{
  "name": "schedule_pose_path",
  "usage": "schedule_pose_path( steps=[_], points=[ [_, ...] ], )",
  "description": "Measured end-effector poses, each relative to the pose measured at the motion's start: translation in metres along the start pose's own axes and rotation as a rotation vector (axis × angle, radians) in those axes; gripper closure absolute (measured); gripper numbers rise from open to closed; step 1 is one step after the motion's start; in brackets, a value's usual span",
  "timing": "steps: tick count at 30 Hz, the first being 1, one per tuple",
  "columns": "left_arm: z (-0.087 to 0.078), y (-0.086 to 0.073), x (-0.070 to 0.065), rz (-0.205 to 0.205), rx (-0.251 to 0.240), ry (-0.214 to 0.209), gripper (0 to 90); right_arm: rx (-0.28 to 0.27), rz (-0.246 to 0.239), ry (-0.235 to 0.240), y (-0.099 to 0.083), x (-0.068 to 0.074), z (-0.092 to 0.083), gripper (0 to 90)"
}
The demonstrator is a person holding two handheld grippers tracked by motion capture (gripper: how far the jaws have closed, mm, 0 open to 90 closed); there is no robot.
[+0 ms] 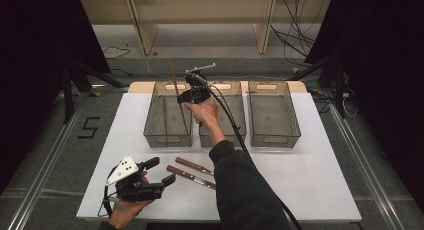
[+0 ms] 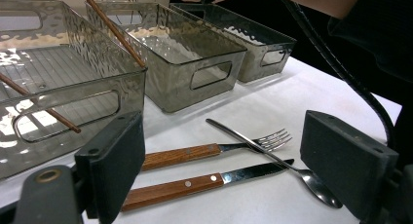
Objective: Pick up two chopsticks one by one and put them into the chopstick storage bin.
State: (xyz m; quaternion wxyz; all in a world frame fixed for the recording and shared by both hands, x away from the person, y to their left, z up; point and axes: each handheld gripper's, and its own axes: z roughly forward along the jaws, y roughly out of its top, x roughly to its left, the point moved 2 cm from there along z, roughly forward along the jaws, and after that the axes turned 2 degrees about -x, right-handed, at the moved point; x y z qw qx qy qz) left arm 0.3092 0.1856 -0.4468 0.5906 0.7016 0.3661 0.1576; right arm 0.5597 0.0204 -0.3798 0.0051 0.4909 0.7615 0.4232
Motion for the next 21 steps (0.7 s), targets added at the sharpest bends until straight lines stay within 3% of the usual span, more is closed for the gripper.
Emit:
schedule_pose_path(
  steps=[14, 18, 21],
  points=[
    [0.0002, 0.0001, -0.0009, 0.002, 0.002, -0.005, 16.0, 0.001, -0.001, -0.011, -0.0018, -0.0018, 0.0071, 84.4],
    [0.0001, 0.0001, -0.0008, 0.001, 0.0, -0.005, 16.1, 0.009, 0.005, -0.007, -0.0032, -0.0017, 0.0092, 72.2],
    [-0.0001, 0.0001, -0.0008, 0.003, 0.0, -0.004, 16.0, 0.006, 0.003, -0.002, -0.0036, -0.0008, 0.0084, 68.4]
  ],
)
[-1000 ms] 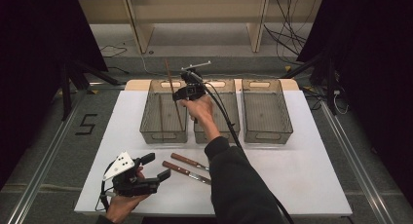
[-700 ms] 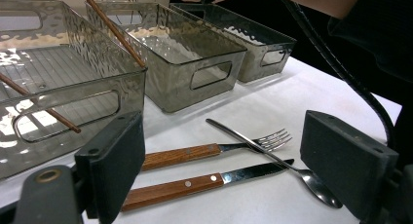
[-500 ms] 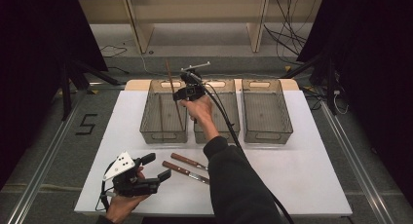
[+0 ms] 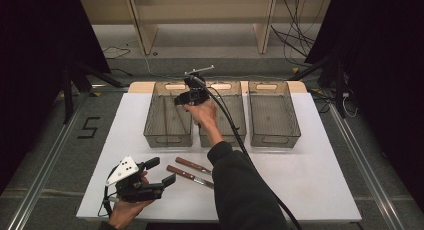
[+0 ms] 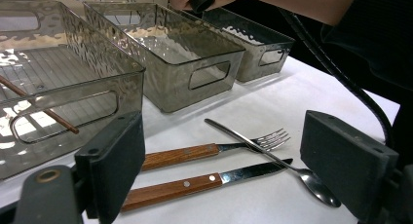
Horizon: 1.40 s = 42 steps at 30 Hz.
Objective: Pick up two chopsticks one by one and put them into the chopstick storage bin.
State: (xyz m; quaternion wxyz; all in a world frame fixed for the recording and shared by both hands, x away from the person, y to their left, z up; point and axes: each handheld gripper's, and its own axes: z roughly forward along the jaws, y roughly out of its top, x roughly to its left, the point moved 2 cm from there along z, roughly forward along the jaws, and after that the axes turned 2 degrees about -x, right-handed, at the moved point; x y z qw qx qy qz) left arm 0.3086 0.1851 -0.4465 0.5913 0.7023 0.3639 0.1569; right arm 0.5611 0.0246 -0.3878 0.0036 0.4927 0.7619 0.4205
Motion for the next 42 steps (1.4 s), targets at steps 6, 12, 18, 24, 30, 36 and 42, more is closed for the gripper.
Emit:
schedule_pose_path(
  steps=[6, 12, 18, 24, 30, 36, 42],
  points=[
    [0.0, 0.0, 0.0, 0.0, 0.001, 0.0, 16.1, 0.0, -0.017, 0.023, 0.001, 0.004, -0.009, 57.6],
    [0.0, -0.001, 0.0, -0.004, 0.002, 0.003, 16.0, 0.012, -0.075, 0.034, -0.004, 0.009, -0.025, 46.7],
    [-0.001, -0.001, 0.0, -0.004, 0.003, 0.009, 16.1, 0.006, -0.105, 0.039, -0.017, 0.003, -0.051, 40.4],
    [0.0, -0.002, 0.001, -0.001, 0.011, 0.013, 16.0, 0.011, -0.132, 0.042, -0.035, -0.003, -0.077, 38.2],
    [0.0, -0.002, 0.001, -0.003, 0.013, 0.016, 16.0, 0.028, -0.154, 0.05, -0.059, -0.005, -0.097, 36.5],
    [0.0, -0.002, 0.001, -0.002, 0.015, 0.017, 16.1, 0.043, -0.177, 0.05, -0.085, -0.007, -0.113, 33.5],
    [0.001, -0.003, 0.001, -0.006, 0.015, 0.019, 16.0, 0.061, -0.207, 0.036, -0.112, -0.007, -0.126, 32.3]
  ],
)
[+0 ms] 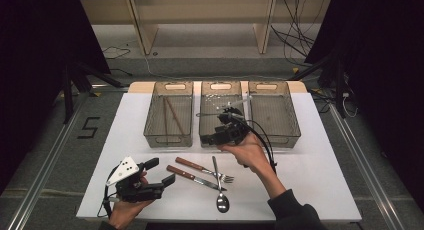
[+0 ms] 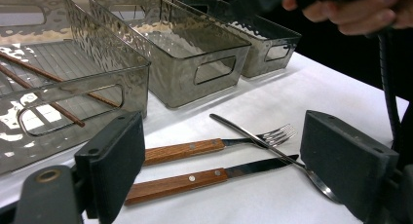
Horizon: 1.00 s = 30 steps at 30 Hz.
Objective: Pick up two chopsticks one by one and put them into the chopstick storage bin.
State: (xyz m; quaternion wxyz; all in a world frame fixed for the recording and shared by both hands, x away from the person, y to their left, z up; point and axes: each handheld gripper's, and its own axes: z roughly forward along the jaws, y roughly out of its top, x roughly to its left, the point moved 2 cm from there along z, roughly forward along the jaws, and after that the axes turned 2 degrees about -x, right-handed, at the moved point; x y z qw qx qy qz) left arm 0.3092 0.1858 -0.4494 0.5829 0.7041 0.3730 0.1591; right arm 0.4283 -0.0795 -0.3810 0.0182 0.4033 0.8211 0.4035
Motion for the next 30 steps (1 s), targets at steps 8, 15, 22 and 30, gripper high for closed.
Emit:
schedule_pose_path(
  steps=[8, 15, 22, 30],
  points=[
    [0.0, 0.0, 0.0, 0.006, 0.009, 0.001, 16.0, 0.018, 0.009, 0.006, -0.034, 0.002, -0.005, 32.2],
    [0.001, -0.001, 0.001, 0.003, 0.01, 0.006, 16.1, 0.026, 0.012, 0.004, -0.055, 0.005, -0.007, 28.3],
    [0.0, -0.001, 0.001, 0.0, 0.007, 0.009, 16.0, 0.063, -0.001, 0.003, -0.072, 0.011, -0.004, 27.1],
    [0.0, -0.001, 0.001, 0.0, 0.007, 0.007, 16.1, 0.101, -0.009, 0.005, -0.082, 0.015, 0.002, 26.5]
  ],
)
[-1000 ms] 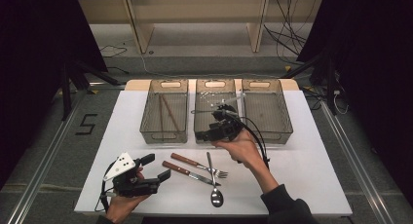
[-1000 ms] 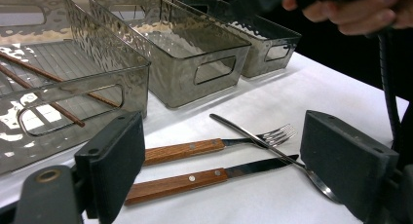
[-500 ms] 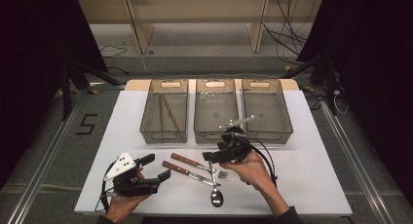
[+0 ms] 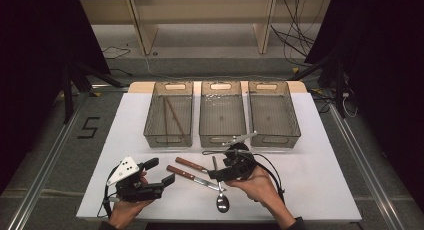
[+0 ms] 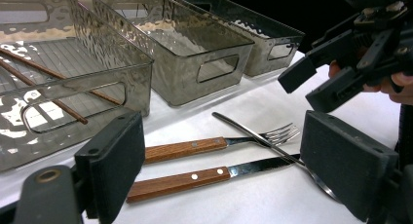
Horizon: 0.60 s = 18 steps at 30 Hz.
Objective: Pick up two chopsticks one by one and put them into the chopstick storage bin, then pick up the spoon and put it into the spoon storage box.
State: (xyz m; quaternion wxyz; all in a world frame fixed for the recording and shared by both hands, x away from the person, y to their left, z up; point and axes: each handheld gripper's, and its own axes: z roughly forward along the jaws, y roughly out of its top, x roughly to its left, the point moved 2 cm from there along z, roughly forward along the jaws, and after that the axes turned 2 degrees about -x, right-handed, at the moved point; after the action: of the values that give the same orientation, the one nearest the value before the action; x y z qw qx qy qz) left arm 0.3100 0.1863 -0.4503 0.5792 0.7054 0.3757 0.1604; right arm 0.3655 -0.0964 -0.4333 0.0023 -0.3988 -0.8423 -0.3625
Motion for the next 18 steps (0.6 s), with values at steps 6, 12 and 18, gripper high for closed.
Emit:
schedule_pose_path(
  steps=[6, 12, 18],
  points=[
    [0.0, 0.0, 0.0, -0.001, -0.001, -0.002, 16.1, 0.016, -0.004, 0.002, -0.004, 0.002, 0.003, 25.4],
    [0.0, 0.0, 0.0, -0.003, -0.002, -0.003, 16.0, 0.032, 0.004, 0.0, -0.01, 0.003, 0.006, 25.7],
    [0.001, 0.0, 0.0, 0.001, 0.0, -0.004, 16.0, 0.05, 0.001, -0.007, -0.014, 0.003, 0.007, 29.0]
  ],
)
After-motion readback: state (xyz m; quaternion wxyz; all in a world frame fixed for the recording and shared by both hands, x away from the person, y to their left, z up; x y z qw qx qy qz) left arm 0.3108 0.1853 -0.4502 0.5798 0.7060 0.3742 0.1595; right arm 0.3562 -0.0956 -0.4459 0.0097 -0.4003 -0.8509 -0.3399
